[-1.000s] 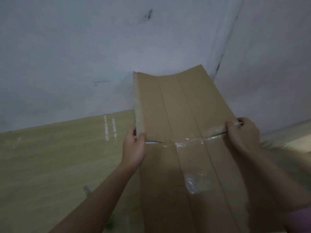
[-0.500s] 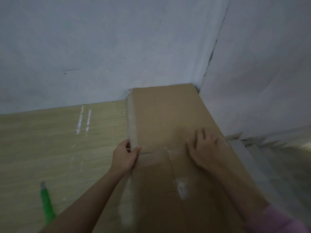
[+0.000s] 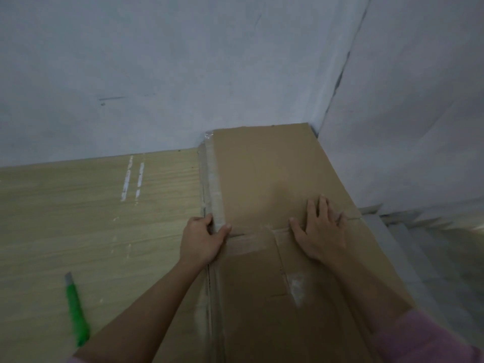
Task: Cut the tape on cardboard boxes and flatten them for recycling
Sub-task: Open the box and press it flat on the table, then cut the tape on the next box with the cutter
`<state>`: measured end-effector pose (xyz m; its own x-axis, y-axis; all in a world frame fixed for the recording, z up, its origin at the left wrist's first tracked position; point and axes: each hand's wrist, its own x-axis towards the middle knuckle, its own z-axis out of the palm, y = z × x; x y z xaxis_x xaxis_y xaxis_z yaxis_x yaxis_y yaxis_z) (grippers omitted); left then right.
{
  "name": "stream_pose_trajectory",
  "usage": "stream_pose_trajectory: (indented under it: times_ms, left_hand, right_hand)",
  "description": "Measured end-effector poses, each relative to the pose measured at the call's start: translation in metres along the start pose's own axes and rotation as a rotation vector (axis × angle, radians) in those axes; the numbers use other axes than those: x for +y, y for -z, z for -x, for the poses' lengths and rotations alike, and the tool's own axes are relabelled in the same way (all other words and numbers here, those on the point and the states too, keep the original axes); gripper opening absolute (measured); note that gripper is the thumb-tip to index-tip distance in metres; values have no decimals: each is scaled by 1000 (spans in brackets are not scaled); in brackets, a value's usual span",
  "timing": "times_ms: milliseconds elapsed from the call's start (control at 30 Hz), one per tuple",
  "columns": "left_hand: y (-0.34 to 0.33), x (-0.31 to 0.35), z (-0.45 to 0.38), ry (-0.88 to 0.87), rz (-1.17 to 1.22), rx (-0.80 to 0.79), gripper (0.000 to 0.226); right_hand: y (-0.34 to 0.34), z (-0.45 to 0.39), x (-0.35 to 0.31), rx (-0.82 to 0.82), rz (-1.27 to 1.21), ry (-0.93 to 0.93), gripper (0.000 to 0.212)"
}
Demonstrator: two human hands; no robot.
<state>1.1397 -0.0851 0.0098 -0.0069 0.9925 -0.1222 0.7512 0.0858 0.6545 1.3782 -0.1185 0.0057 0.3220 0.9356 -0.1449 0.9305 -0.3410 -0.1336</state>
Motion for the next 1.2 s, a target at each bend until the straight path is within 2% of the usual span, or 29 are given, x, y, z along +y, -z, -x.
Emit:
stream_pose_trajectory:
  times_ms: [200,467,733,967,1200]
  left_hand:
    - [32,-8,-4,61,98,-71,54]
    - [148,-55,-13,-190,-112,-92,59]
    - [341,-172,-5,-183,-185,90,57]
    - [462,-288,31,-165,-350,168,58]
    - [544,-385,50,-80,-395,206,56]
  right_hand:
    - [26,4,-44,1,61,122,64]
    - [54,22,-171,36,98,304,65]
    - [65,63,-361,170,72,473,65]
    - [47,116,-510,198,-46,644,68]
    - [22,165,-640,202,-76,830,100]
